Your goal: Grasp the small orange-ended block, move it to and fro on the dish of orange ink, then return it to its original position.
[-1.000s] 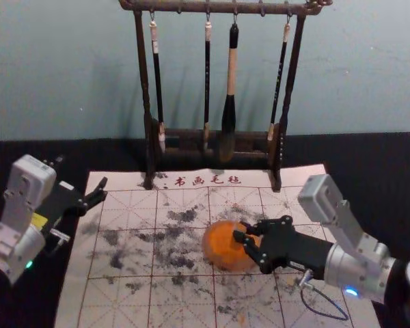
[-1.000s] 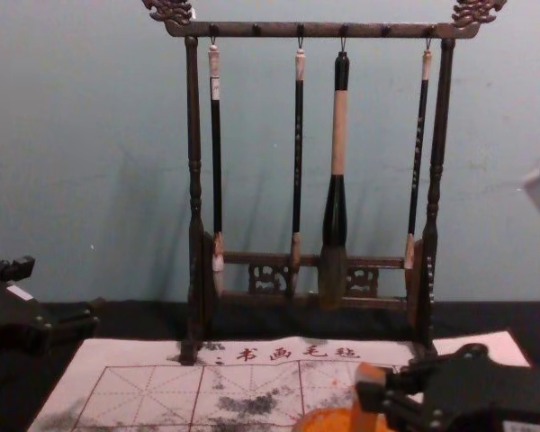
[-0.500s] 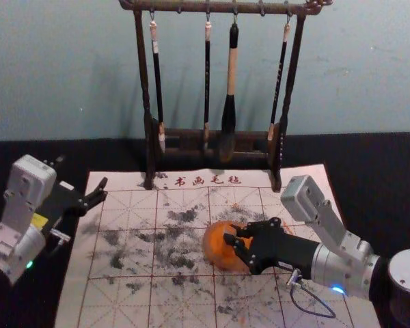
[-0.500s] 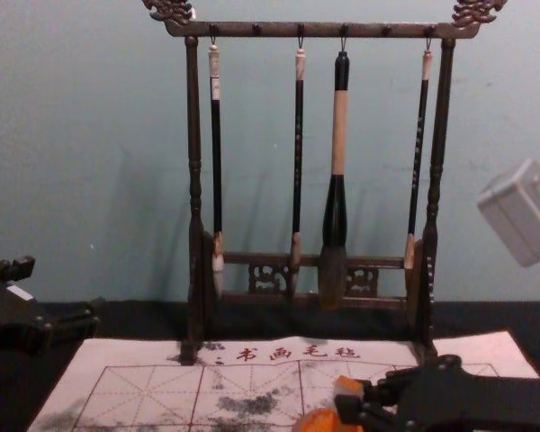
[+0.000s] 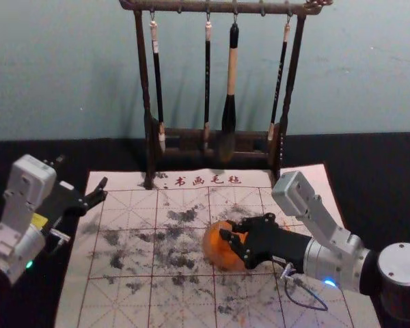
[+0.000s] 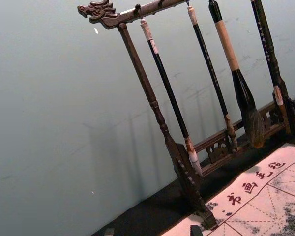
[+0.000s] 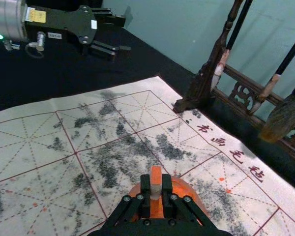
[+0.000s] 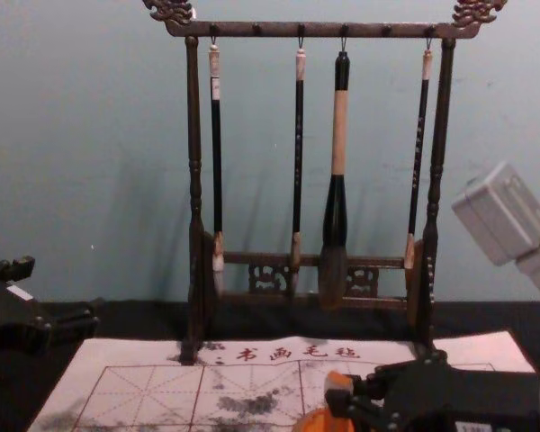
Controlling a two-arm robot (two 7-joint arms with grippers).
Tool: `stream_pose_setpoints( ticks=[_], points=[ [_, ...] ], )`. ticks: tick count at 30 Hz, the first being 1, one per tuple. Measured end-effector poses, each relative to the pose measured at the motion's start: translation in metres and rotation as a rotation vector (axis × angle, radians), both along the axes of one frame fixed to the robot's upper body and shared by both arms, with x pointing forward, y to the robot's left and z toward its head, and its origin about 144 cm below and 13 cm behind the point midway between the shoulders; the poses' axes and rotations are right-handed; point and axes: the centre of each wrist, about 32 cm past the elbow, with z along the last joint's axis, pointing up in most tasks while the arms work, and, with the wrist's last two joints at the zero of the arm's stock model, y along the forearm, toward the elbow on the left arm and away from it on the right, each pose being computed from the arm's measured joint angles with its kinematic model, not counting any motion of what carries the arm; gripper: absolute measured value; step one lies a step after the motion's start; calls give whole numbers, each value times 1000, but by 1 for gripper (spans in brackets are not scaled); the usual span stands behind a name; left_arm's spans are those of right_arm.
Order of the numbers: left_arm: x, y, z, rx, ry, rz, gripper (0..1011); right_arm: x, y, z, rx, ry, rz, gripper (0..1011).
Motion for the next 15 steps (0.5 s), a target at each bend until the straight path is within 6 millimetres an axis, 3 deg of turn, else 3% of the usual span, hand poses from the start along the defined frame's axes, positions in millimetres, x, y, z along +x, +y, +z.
stream_pose_setpoints(
  ticks=[15],
  points=[
    [0,0,0,0,0,0,1001,8,-7,1,-15,-6,-53,82]
  ],
)
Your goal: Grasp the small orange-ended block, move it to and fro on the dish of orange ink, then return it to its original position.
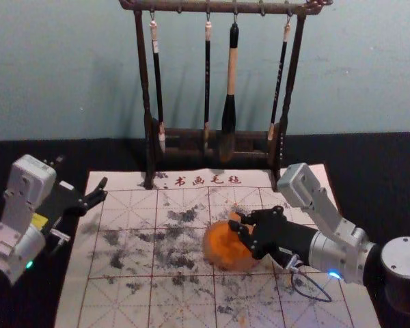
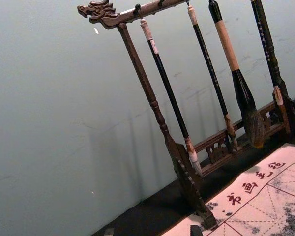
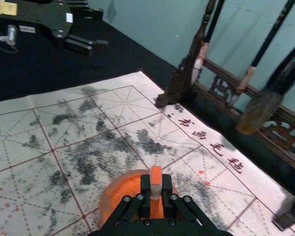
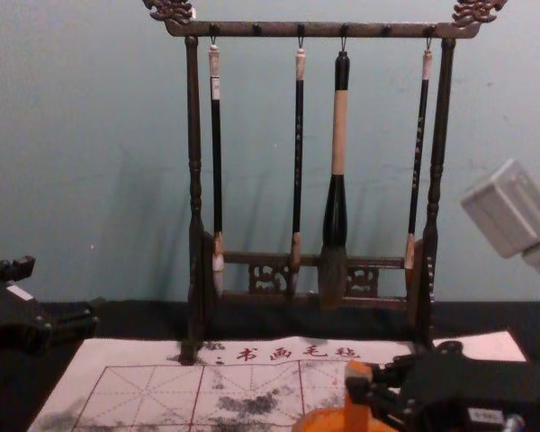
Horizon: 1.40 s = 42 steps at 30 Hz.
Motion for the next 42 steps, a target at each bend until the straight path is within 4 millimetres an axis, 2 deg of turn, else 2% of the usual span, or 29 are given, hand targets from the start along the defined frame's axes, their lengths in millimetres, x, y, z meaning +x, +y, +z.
stream_pose_setpoints(
  ticks=[18,28,42],
  points=[
    [0,0,0,0,0,0,1001,-14,-16,4,-2,13,-23,82],
    [0,0,0,0,0,0,1001,-24,-15,3,5,32,-3,82],
    [0,0,0,0,0,0,1001,-23,-6,3,11,36,31,82]
  ],
)
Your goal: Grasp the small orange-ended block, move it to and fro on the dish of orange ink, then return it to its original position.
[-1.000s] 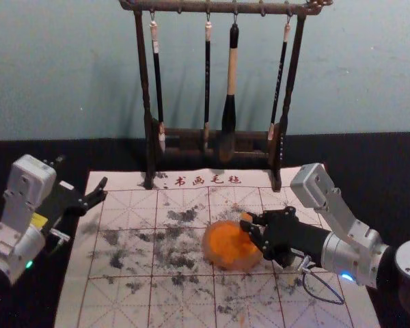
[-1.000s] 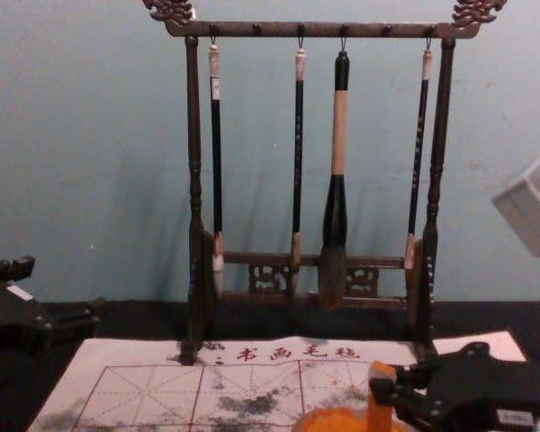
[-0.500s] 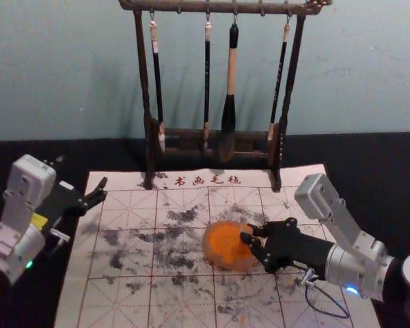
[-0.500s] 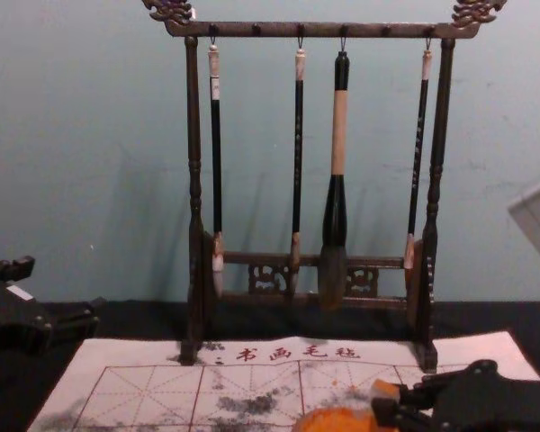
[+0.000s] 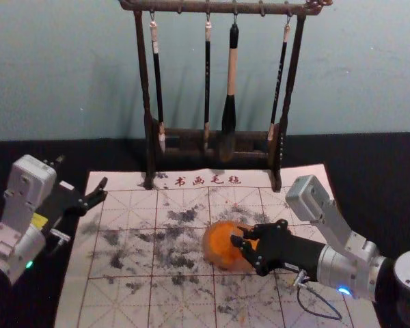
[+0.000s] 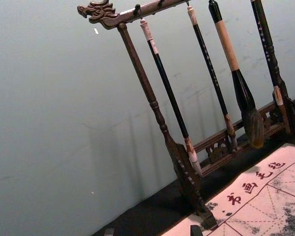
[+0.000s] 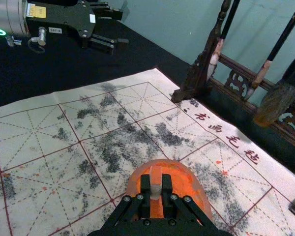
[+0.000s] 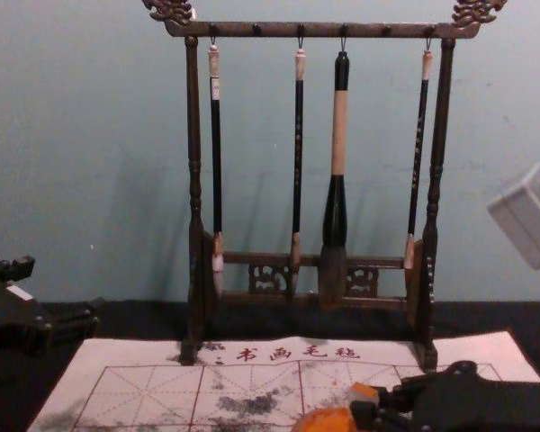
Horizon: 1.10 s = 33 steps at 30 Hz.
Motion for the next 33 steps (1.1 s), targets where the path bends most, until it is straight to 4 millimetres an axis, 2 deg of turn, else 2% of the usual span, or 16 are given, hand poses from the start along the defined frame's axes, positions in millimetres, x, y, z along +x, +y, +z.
stream_pose_setpoints(
  ticks=[16,33],
  points=[
    [0,0,0,0,0,0,1001,13,9,1,-7,-9,14,82],
    [0,0,0,0,0,0,1001,22,2,4,-16,-19,-35,82]
  ],
)
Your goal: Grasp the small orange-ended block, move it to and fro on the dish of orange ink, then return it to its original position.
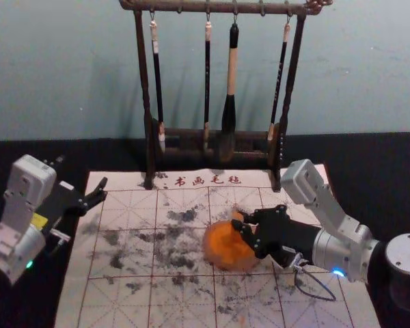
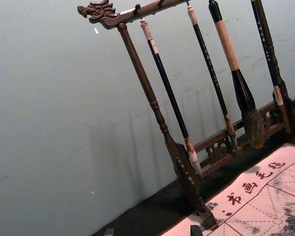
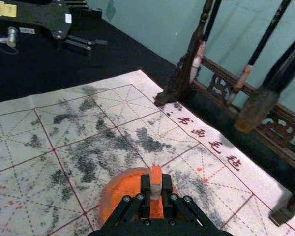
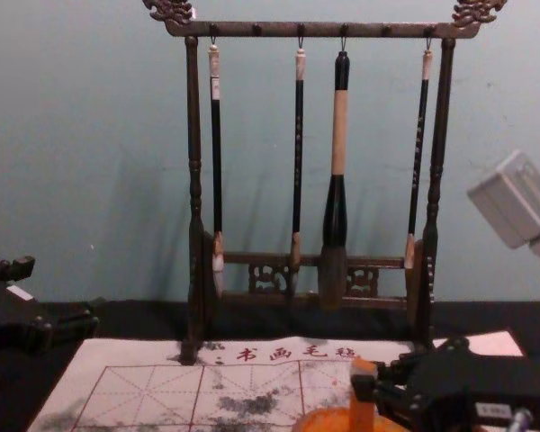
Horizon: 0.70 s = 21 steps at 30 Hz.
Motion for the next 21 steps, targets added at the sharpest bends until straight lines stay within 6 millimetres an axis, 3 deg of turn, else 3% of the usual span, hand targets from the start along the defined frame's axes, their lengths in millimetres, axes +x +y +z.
stream_pose_setpoints(
  ticks=[21],
  points=[
    [0,0,0,0,0,0,1001,-13,-19,2,-12,14,-20,82]
  ],
)
